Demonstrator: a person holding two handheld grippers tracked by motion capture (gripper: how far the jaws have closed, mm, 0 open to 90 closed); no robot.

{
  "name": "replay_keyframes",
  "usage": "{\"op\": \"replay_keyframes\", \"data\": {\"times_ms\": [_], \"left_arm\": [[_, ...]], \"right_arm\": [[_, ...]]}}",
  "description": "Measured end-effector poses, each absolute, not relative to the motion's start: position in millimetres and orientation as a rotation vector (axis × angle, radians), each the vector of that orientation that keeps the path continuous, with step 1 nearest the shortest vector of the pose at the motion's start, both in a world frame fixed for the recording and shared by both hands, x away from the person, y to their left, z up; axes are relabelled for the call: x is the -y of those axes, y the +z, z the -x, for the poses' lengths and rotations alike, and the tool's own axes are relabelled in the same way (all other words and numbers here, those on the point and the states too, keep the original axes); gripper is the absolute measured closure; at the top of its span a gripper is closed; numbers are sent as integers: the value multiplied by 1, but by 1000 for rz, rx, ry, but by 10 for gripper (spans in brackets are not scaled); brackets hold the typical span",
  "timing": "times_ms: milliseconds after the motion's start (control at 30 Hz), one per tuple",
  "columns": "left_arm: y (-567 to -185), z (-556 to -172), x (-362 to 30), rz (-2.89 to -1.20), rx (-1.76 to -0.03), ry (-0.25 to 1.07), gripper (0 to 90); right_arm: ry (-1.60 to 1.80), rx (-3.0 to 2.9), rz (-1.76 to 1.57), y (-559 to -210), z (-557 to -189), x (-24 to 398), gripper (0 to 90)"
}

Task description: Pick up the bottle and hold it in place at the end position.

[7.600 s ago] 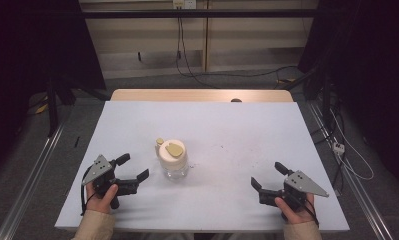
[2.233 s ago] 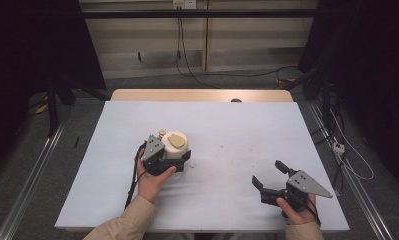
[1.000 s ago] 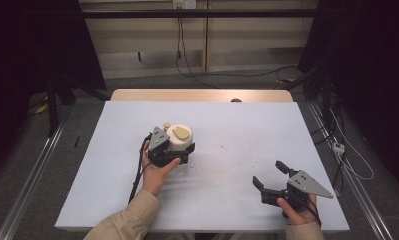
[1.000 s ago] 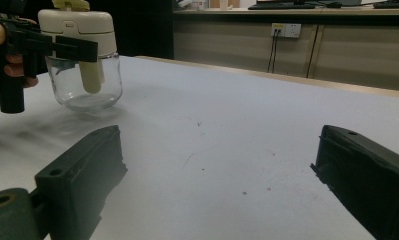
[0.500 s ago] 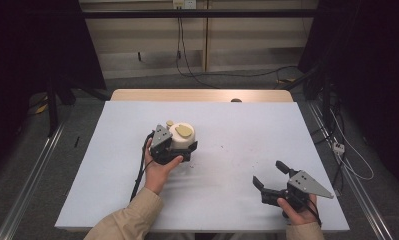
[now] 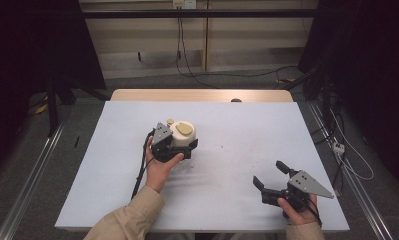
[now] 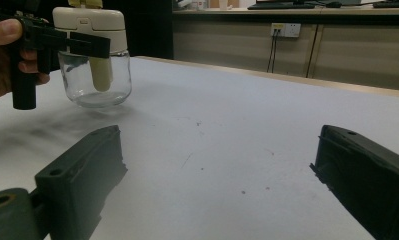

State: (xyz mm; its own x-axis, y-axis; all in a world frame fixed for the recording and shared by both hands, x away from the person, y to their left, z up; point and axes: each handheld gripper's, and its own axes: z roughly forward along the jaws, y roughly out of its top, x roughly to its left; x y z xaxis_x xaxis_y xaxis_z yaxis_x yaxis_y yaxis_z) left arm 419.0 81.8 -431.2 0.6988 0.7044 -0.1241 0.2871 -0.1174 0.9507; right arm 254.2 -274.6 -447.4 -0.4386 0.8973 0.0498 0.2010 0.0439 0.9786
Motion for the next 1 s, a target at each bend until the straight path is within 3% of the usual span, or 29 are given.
{"op": "replay_keyframes", "data": {"times_ms": [1000], "left_arm": [[-430, -430, -71, -1713, -805, 418, 64]], "right_arm": [[1439, -1700, -1116, -447, -254, 276, 47]]}}
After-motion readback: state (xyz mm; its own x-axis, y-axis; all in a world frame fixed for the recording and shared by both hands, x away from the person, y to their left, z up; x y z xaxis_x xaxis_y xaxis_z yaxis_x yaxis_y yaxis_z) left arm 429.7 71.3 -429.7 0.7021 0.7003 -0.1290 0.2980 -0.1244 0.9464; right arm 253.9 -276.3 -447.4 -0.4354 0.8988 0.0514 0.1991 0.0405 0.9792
